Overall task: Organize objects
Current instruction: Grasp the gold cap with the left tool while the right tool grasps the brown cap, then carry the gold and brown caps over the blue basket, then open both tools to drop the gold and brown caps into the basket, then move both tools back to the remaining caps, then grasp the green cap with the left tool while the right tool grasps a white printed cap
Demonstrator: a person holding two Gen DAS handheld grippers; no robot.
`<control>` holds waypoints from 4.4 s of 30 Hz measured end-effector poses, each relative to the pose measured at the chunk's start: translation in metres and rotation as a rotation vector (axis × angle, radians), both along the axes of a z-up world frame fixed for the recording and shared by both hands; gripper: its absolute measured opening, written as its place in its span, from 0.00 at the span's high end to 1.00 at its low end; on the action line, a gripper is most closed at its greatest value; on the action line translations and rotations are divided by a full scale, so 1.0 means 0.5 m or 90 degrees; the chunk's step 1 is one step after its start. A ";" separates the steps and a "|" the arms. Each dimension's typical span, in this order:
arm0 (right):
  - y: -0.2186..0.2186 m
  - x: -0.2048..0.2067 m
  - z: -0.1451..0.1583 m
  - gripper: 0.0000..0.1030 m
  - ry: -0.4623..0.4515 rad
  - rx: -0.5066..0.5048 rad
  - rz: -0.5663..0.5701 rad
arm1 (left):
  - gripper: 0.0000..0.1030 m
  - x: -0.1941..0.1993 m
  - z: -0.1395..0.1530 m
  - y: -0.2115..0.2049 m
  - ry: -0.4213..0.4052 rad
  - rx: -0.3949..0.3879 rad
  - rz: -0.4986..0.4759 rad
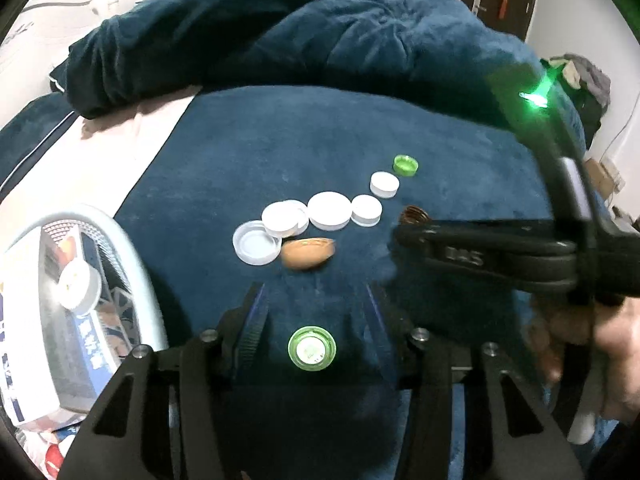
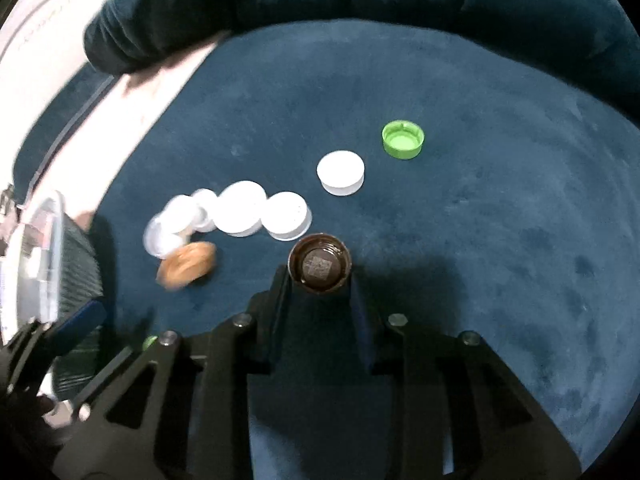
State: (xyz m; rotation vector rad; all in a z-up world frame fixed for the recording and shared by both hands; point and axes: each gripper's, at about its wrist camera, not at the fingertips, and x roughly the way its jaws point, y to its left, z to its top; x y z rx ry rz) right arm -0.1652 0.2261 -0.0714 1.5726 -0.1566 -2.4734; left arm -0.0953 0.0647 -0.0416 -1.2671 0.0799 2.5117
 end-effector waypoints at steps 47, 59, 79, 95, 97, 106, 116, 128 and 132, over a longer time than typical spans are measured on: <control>-0.320 0.132 0.227 0.71 0.087 -0.155 0.188 | 0.61 0.061 0.166 -0.371 0.054 0.025 0.222; -0.344 0.103 0.145 0.71 0.009 -0.159 0.143 | 0.61 0.050 0.105 -0.396 0.015 0.027 0.238; -0.309 0.080 0.122 0.18 -0.040 -0.219 0.096 | 0.11 0.051 0.128 -0.387 0.063 -0.054 0.248; -0.138 0.051 0.127 0.03 0.017 -0.097 -0.010 | 0.09 0.025 0.155 -0.240 0.085 -0.058 0.161; -0.101 0.039 0.125 0.01 0.019 -0.081 -0.031 | 0.09 0.009 0.152 -0.209 0.078 -0.049 0.145; 0.065 0.023 0.087 0.00 0.001 -0.087 -0.165 | 0.09 -0.014 0.065 0.001 0.007 -0.016 0.029; 0.079 0.042 0.065 0.00 -0.001 -0.086 -0.154 | 0.09 0.069 -0.093 0.059 -0.026 -0.044 0.152; 0.062 0.039 0.026 0.00 -0.019 -0.044 -0.111 | 0.71 0.005 -0.119 -0.005 -0.055 0.003 0.166; 0.044 0.015 0.007 0.00 -0.017 -0.001 -0.093 | 0.71 0.003 -0.100 -0.005 -0.054 0.017 0.141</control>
